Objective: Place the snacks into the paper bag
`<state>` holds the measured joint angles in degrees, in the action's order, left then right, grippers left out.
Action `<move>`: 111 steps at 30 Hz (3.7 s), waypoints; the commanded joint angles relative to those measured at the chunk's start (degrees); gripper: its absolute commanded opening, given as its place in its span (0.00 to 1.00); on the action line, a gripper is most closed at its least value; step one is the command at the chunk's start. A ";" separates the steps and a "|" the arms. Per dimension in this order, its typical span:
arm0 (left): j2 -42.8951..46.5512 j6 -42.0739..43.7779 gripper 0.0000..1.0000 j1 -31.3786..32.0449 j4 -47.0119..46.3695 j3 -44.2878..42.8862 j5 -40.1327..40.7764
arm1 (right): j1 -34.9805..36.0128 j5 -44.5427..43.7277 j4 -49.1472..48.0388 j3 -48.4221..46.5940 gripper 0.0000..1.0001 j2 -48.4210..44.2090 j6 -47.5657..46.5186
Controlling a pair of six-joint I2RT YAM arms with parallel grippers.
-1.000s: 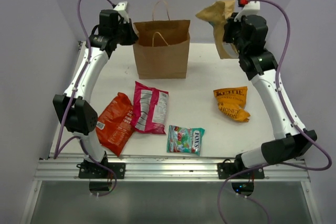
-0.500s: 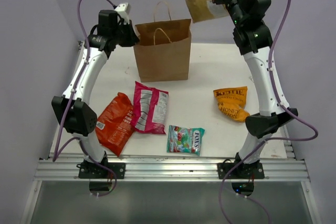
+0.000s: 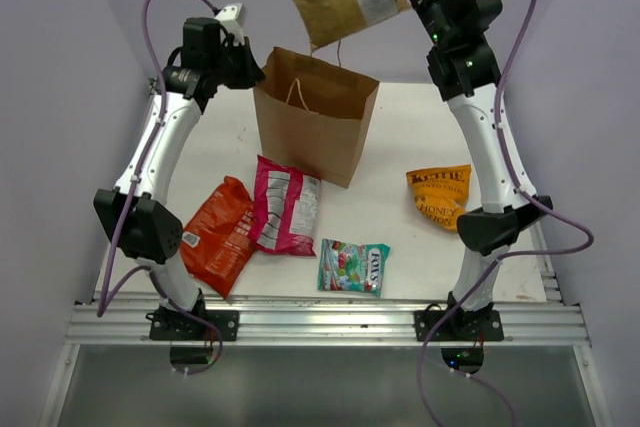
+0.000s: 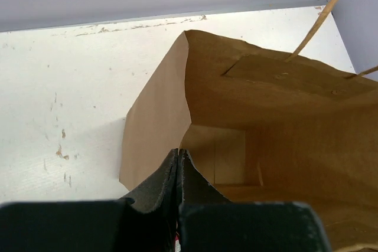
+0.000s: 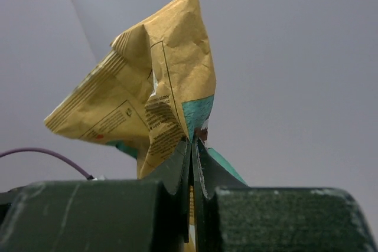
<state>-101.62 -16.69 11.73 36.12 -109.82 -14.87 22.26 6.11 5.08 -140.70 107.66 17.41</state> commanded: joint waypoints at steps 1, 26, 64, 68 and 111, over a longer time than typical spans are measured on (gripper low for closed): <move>2.66 0.87 0.00 0.40 0.27 -0.57 -1.56 | 1.99 2.51 -7.45 2.27 0.00 -0.07 4.04; 6.35 -2.91 0.00 1.02 -5.53 7.95 -2.00 | 15.44 -14.45 -10.34 28.89 0.00 -10.70 1.93; 9.34 -2.30 0.00 1.02 -6.41 11.20 -0.68 | 20.98 -38.79 12.14 53.05 0.92 -38.56 -12.15; 10.22 -2.47 0.00 1.10 -7.20 12.52 -0.42 | 20.98 -41.88 13.65 73.57 0.92 -42.08 -6.17; 12.50 -3.53 0.00 1.02 -11.07 16.74 0.90 | 2.26 -50.23 20.32 81.13 0.00 -30.28 -1.40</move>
<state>-90.02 -19.55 12.56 28.10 -92.49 -14.31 24.49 -42.09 24.82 -53.36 85.36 20.27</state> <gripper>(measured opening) 0.009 0.012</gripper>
